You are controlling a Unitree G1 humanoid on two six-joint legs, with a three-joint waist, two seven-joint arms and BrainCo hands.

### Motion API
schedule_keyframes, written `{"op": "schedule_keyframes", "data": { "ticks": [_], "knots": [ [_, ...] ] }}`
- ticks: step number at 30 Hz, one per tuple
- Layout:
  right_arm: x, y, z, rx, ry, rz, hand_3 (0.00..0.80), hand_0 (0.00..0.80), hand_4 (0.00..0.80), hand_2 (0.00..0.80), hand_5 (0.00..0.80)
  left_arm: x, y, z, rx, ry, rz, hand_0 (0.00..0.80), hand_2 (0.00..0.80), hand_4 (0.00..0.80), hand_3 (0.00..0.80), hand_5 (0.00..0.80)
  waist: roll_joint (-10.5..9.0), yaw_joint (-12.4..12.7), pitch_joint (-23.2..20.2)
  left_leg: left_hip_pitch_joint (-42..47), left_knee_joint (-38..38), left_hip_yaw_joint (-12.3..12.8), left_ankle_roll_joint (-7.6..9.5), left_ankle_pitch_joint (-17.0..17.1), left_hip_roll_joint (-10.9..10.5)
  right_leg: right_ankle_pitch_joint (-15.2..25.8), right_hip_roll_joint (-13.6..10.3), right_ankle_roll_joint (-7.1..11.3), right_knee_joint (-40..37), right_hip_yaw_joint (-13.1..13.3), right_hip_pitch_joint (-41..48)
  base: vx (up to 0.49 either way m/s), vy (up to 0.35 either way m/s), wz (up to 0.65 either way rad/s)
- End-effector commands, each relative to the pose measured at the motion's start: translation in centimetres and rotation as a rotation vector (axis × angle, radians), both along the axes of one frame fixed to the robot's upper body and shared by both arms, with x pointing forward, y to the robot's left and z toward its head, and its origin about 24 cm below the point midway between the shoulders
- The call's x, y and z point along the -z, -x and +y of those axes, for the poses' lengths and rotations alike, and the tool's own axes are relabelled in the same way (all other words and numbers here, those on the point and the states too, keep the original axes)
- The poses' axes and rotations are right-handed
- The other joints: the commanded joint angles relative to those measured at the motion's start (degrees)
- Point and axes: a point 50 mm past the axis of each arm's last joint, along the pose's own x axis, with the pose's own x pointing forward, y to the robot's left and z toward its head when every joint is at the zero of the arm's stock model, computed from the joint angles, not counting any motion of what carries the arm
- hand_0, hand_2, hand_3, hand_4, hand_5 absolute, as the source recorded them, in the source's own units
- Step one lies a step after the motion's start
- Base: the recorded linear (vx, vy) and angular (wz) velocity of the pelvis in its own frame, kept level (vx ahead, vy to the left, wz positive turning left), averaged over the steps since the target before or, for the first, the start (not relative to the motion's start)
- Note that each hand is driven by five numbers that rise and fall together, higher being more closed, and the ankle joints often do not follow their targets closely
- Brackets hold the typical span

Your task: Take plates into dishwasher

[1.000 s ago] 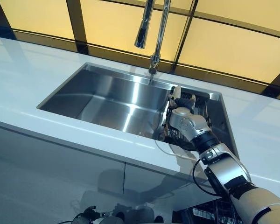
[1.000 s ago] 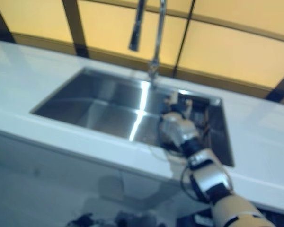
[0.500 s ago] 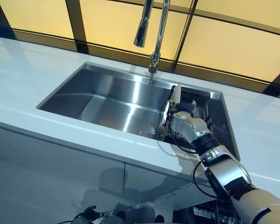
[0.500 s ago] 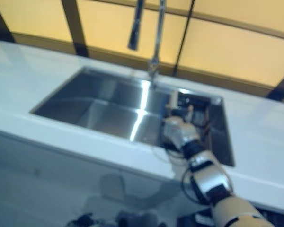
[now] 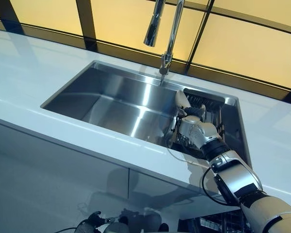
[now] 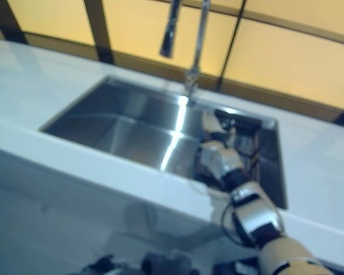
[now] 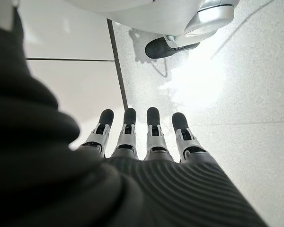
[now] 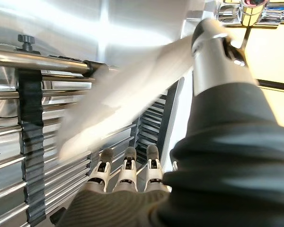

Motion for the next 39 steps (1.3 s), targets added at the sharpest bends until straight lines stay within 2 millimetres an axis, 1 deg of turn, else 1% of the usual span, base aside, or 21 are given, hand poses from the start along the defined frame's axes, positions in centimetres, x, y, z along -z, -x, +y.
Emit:
{"op": "schedule_keyframes", "data": {
  "ticks": [1,7,8,9,10,15,16,17,18,19,24,27,29,30,31,32,33,34,37,38,39],
  "knots": [
    [-5.4,-1.8,-1.0,0.036,0.046,-0.146,0.0,0.0,0.0,0.0,0.0,0.1,-0.8,-2.0,0.077,0.032,-0.014,0.0,0.0,0.0,0.0,0.0,1.76,2.4,0.8,-0.9,2.1,6.2,-0.19,-3.5,0.4,-5.0,1.8,-0.42,5.3,-0.4,-0.9,0.048,-0.071,0.06],
    [-5.4,-1.8,-1.0,0.039,0.067,-0.141,0.0,0.0,0.0,0.0,0.0,0.3,-0.6,-2.6,0.079,0.049,-0.008,0.0,0.0,0.0,0.0,0.0,2.5,2.2,1.3,-2.1,4.0,5.7,-1.21,-3.4,0.7,-5.6,2.0,-1.5,5.5,-1.1,-0.6,0.032,-0.046,0.06],
    [-5.5,-1.8,-1.0,0.039,0.068,-0.141,0.05,0.05,0.05,0.05,0.05,0.3,-0.6,-2.7,0.079,0.051,-0.008,0.0,0.0,0.0,0.0,0.0,2.58,2.2,1.4,-2.2,4.2,5.7,-1.29,-3.4,0.7,-5.7,2.0,-1.56,5.5,-1.2,-0.6,0.02,-0.029,0.08],
    [-5.5,-1.8,-1.1,0.038,0.07,-0.141,0.135,0.135,0.135,0.135,0.135,0.3,-0.6,-2.7,0.078,0.053,-0.008,0.0,0.0,0.0,0.0,0.0,2.66,2.1,1.5,-2.4,4.5,5.8,-1.4,-3.4,0.7,-5.7,1.9,-1.65,5.6,-1.3,-0.7,0.024,-0.026,0.05],
    [-5.4,-1.8,-1.2,0.038,0.082,-0.136,0.8,0.8,0.8,0.8,0.8,0.3,-0.5,-2.8,0.074,0.057,-0.009,0.0,0.0,0.0,0.0,0.0,2.84,2.1,1.7,-2.6,5.0,5.6,-1.57,-3.4,0.7,-5.9,1.9,-1.81,5.8,-1.4,-0.7,0.032,-0.028,0.05],
    [-5.2,-1.8,-1.4,0.031,0.108,-0.131,0.8,0.8,0.8,0.8,0.8,0.3,-0.6,-3.0,0.073,0.065,-0.01,0.0,0.0,0.0,0.0,0.0,3.22,2.0,2.0,-3.1,5.8,5.4,-1.82,-3.4,0.6,-6.4,1.7,-2.16,6.5,-1.9,-0.6,0.017,-0.007,0.02],
    [-5.3,-1.8,-1.6,0.035,0.125,-0.14,0.731,0.731,0.731,0.731,0.731,0.3,-0.7,-3.1,0.076,0.068,-0.01,0.0,0.0,0.0,0.0,0.0,3.32,2.0,2.0,-3.2,6.0,5.4,-1.85,-3.4,0.6,-6.6,1.6,-2.25,6.8,-2.0,-0.6,0.033,0.005,0.0],
    [-5.3,-1.8,-1.7,0.037,0.137,-0.146,0.612,0.612,0.612,0.612,0.612,0.3,-0.7,-3.1,0.077,0.069,-0.011,0.0,0.0,0.0,0.0,0.0,3.4,2.0,2.1,-3.2,6.0,5.4,-1.86,-3.4,0.7,-6.7,1.6,-2.31,7.0,-2.2,-0.6,0.031,0.017,0.0],
    [-5.4,-1.8,-1.9,0.034,0.159,-0.154,0.047,0.047,0.047,0.047,0.047,0.3,-0.7,-3.1,0.076,0.071,-0.013,0.0,0.0,0.0,0.0,0.0,3.47,1.9,2.2,-3.2,6.1,5.3,-1.89,-3.4,0.6,-6.9,1.6,-2.41,7.4,-2.2,-0.6,0.0,0.0,0.0],
    [-5.5,-1.8,-2.0,0.032,0.168,-0.163,0.0,0.0,0.0,0.0,0.0,0.3,-0.7,-3.1,0.077,0.072,-0.012,0.0,0.0,0.0,0.0,0.0,3.52,1.9,2.2,-3.1,6.2,5.3,-1.88,-3.4,0.6,-7.0,1.6,-2.43,7.6,-2.3,-0.7,0.027,0.036,0.0],
    [-6.2,-1.8,-2.5,-0.044,0.228,-0.254,0.0,0.0,0.0,0.0,0.0,0.3,-0.6,-3.0,0.077,0.078,-0.014,0.0,0.0,0.0,0.0,0.0,3.53,1.3,1.9,-2.5,6.2,5.4,-1.75,-3.7,0.5,-7.6,1.3,-2.38,8.1,-2.3,-0.2,0.028,0.042,0.03],
    [-6.7,-1.2,-3.4,-0.079,0.269,-0.33,0.0,0.0,0.0,0.0,0.0,0.3,-0.2,-2.7,0.073,0.074,-0.009,0.0,0.0,0.0,0.0,0.0,3.2,0.7,1.6,-1.7,5.7,5.8,-1.52,-3.9,0.5,-7.5,1.4,-2.1,7.6,-1.9,0.5,0.038,0.027,0.01],
    [-7.5,-0.7,-3.9,-0.118,0.332,-0.401,0.0,0.0,0.0,0.0,0.0,0.3,0.1,-2.4,0.068,0.069,-0.005,0.0,0.0,0.0,0.0,0.0,2.98,0.2,1.5,-1.3,5.4,6.2,-1.43,-3.9,0.6,-7.3,1.5,-1.87,7.1,-1.7,0.9,0.0,0.0,0.0],
    [-7.5,-0.6,-4.0,-0.123,0.334,-0.407,0.0,0.0,0.0,0.0,0.0,0.3,0.1,-2.3,0.068,0.068,-0.004,0.0,0.0,0.0,0.0,0.0,2.93,0.1,1.5,-1.2,5.4,6.3,-1.4,-4.0,0.6,-7.3,1.5,-1.82,7.0,-1.6,1.0,0.0,0.0,0.0],
    [-8.2,-0.2,-4.1,-0.161,0.361,-0.456,0.0,0.0,0.0,0.0,0.0,0.3,0.3,-2.1,0.068,0.064,-0.001,0.0,0.0,0.0,0.0,0.0,2.76,-0.2,1.4,-1.1,5.3,6.6,-1.23,-4.1,0.6,-7.2,1.5,-1.61,6.8,-1.4,1.0,0.0,0.0,0.0],
    [-9.0,0.5,-4.4,-0.196,0.453,-0.525,0.0,0.0,0.0,0.0,0.0,0.3,0.4,-1.7,0.069,0.06,0.001,0.0,0.0,0.0,0.0,0.0,2.52,-0.7,1.3,-0.8,5.1,7.0,-1.03,-4.2,0.6,-7.0,1.7,-1.38,6.4,-1.0,1.2,0.0,0.0,0.0],
    [-9.4,0.9,-4.7,-0.21,0.487,-0.553,0.0,0.0,0.0,0.0,0.0,0.3,0.5,-1.7,0.069,0.057,0.001,0.0,0.0,0.0,0.0,0.0,2.41,-0.9,1.3,-0.7,4.9,7.2,-0.9,-4.2,0.6,-6.9,1.8,-1.26,6.2,-0.8,1.2,0.0,0.0,0.0],
    [-10.6,1.7,-5.0,-0.231,0.575,-0.614,0.0,0.0,0.0,0.0,0.0,0.3,0.5,-1.4,0.071,0.052,0.0,0.0,0.0,0.0,0.0,0.0,2.13,-1.4,1.2,-0.6,4.7,7.5,-0.65,-4.3,0.5,-6.7,1.9,-0.92,5.9,-0.3,1.1,-0.022,-0.009,-0.05],
    [-11.9,3.2,-6.3,-0.241,0.763,-0.668,0.0,0.0,0.0,0.0,0.0,0.1,0.4,-0.8,0.077,0.041,-0.004,0.0,0.0,0.0,0.0,0.0,1.5,-2.3,1.0,-0.5,4.4,8.4,-0.15,-4.6,0.5,-6.5,1.9,-0.31,5.7,0.5,0.8,-0.045,-0.015,-0.05],
    [-12.2,3.6,-7.0,-0.252,0.855,-0.656,0.0,0.0,0.0,0.0,0.0,0.0,0.3,-0.5,0.08,0.036,-0.006,0.0,0.0,0.0,0.0,0.0,1.27,-2.6,0.9,-0.5,4.2,8.8,0.08,-4.7,0.5,-6.4,1.9,-0.11,5.7,0.8,0.7,-0.058,-0.021,-0.07],
    [-12.5,3.8,-7.5,-0.261,0.895,-0.646,0.0,0.0,0.0,0.0,0.0,-0.1,0.1,-0.4,0.08,0.033,-0.008,0.0,0.0,0.0,0.0,0.0,1.12,-2.8,0.8,-0.4,4.1,9.0,0.19,-4.8,0.4,-6.3,1.9,0.08,5.6,1.0,0.6,-0.06,-0.014,-0.17]
  ]
}}
